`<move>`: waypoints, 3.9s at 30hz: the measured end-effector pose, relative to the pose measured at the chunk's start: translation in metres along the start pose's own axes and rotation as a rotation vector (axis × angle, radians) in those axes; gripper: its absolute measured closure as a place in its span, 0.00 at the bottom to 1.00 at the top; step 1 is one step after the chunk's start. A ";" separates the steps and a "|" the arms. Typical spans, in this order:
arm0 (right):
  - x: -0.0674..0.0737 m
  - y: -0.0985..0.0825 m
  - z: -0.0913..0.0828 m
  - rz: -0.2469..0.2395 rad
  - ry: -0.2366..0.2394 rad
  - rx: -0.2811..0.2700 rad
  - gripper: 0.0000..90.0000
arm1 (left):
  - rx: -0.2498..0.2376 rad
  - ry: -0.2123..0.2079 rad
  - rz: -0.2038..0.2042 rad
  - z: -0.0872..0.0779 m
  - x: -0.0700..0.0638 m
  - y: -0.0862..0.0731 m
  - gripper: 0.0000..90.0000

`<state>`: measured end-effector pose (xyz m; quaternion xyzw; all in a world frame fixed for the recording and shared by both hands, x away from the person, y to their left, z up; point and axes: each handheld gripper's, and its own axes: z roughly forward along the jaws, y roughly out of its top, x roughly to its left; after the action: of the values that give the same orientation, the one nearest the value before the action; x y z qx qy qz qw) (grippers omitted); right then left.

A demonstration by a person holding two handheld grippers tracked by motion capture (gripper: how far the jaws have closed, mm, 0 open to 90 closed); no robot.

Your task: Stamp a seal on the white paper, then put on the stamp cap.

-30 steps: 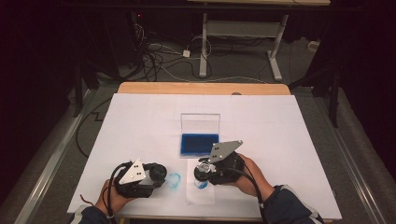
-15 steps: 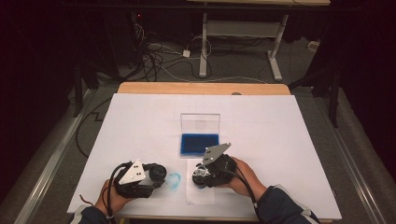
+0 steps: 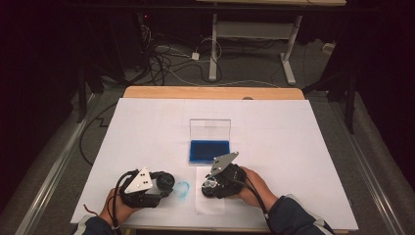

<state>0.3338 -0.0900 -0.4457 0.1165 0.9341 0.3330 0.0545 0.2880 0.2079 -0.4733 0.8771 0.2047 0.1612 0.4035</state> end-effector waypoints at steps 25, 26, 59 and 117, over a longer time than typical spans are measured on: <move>0.003 -0.001 0.002 0.006 -0.012 0.021 0.62 | -0.006 0.002 -0.001 0.000 -0.001 0.001 0.40; 0.003 -0.001 0.002 0.010 -0.014 0.022 0.62 | -0.006 0.001 -0.002 0.000 -0.001 0.001 0.40; -0.002 0.004 -0.030 0.010 -0.061 -0.085 0.62 | -0.013 0.010 -0.006 -0.002 0.000 0.001 0.40; -0.016 0.003 -0.092 0.022 -0.130 -0.260 0.62 | -0.021 -0.006 -0.013 0.006 0.005 0.005 0.40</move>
<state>0.3331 -0.1477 -0.3723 0.1399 0.8763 0.4434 0.1259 0.2965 0.2040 -0.4728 0.8718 0.2074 0.1583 0.4146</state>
